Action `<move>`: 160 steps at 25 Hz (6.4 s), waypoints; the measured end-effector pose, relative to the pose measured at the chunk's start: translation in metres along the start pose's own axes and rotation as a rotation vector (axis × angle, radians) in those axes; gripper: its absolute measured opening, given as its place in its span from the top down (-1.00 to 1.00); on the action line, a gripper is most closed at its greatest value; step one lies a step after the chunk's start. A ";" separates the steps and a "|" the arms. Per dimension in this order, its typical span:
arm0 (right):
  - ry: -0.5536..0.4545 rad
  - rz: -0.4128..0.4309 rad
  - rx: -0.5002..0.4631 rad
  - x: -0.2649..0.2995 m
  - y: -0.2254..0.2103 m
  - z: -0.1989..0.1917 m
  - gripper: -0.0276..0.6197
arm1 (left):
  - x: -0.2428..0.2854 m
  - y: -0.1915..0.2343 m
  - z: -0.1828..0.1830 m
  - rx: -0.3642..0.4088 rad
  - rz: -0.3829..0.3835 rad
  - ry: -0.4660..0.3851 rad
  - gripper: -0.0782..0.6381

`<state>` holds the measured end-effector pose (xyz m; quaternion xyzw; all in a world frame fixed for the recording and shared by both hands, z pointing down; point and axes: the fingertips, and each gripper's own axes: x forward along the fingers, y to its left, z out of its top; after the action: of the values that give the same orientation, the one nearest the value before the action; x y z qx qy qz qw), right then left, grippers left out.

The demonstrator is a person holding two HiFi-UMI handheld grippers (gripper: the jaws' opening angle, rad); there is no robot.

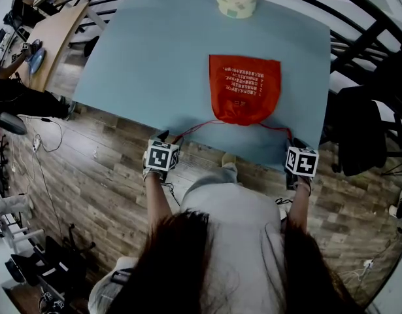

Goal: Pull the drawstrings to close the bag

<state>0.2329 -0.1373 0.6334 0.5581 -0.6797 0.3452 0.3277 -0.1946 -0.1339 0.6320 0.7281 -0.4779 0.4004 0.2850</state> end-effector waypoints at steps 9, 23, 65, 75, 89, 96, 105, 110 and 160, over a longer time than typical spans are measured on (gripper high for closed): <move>-0.014 0.021 -0.027 -0.009 0.008 -0.006 0.58 | -0.010 -0.008 -0.010 -0.010 0.003 -0.007 0.16; -0.068 0.021 -0.057 -0.027 0.011 -0.006 0.58 | -0.019 -0.032 -0.030 -0.024 -0.025 -0.015 0.16; -0.352 0.052 -0.162 -0.123 0.075 -0.032 0.66 | -0.111 -0.097 -0.023 0.098 0.054 -0.349 0.47; -0.418 0.054 -0.200 -0.144 0.090 -0.036 0.71 | -0.131 -0.115 -0.022 0.125 0.067 -0.434 0.58; -0.534 0.043 -0.202 -0.179 0.098 -0.031 0.77 | -0.157 -0.136 -0.008 0.167 0.076 -0.527 0.70; -0.603 0.032 -0.211 -0.193 0.105 -0.021 0.80 | -0.171 -0.144 0.008 0.162 0.078 -0.623 0.72; -0.668 0.025 -0.224 -0.212 0.119 -0.017 0.82 | -0.194 -0.152 0.021 0.169 0.072 -0.726 0.72; -0.716 0.013 -0.217 -0.228 0.130 -0.019 0.83 | -0.211 -0.157 0.019 0.178 0.053 -0.769 0.72; -0.834 -0.069 -0.245 -0.329 0.225 -0.071 0.83 | -0.316 -0.149 -0.047 0.230 -0.023 -0.899 0.73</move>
<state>0.0688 0.1290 0.3755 0.6291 -0.7708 -0.0043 0.1002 -0.1422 0.1082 0.3813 0.8616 -0.4983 0.0920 -0.0285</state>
